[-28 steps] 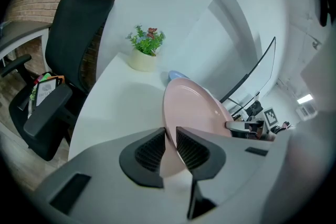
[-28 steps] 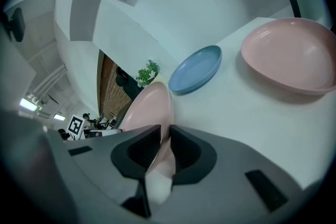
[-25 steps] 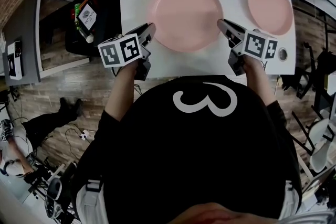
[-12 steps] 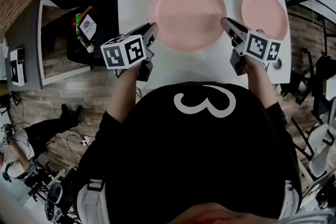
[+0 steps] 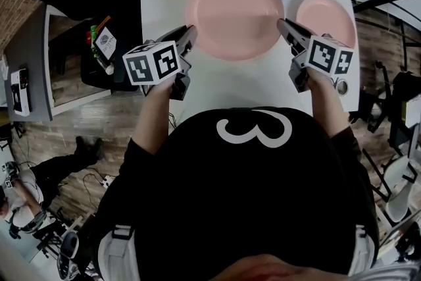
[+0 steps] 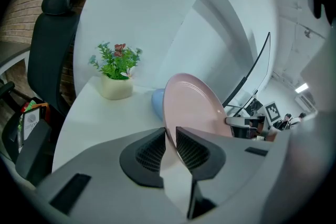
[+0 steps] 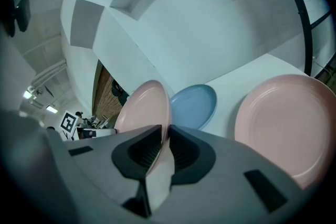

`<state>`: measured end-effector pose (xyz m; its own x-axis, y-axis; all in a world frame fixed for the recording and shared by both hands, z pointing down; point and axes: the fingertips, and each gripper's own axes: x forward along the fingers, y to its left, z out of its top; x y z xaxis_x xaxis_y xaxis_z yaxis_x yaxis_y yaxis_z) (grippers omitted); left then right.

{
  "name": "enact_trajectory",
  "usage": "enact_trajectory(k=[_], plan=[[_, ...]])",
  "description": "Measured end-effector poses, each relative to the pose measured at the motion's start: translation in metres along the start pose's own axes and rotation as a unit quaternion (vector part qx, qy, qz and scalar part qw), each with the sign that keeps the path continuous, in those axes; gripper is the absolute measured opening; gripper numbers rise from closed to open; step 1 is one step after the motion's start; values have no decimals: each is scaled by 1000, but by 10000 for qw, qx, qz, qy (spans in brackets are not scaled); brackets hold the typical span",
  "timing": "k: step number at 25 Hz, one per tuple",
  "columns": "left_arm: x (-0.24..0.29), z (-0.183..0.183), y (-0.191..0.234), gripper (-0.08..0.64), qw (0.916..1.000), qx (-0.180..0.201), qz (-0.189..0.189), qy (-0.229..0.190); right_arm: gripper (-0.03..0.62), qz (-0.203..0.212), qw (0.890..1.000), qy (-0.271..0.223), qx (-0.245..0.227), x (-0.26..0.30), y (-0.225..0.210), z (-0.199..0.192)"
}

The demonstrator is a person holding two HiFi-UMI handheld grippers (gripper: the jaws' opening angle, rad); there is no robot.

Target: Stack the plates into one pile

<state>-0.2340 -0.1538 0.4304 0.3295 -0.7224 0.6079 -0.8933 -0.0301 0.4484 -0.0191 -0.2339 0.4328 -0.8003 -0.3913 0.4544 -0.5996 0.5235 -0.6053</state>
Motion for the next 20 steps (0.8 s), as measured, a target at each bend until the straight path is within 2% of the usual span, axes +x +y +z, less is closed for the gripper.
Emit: enact_trajectory(k=[20], plan=[[46,57,-11,75,9985,528,144,-61,58,-164,9994,-232,-214,17,-34,67]])
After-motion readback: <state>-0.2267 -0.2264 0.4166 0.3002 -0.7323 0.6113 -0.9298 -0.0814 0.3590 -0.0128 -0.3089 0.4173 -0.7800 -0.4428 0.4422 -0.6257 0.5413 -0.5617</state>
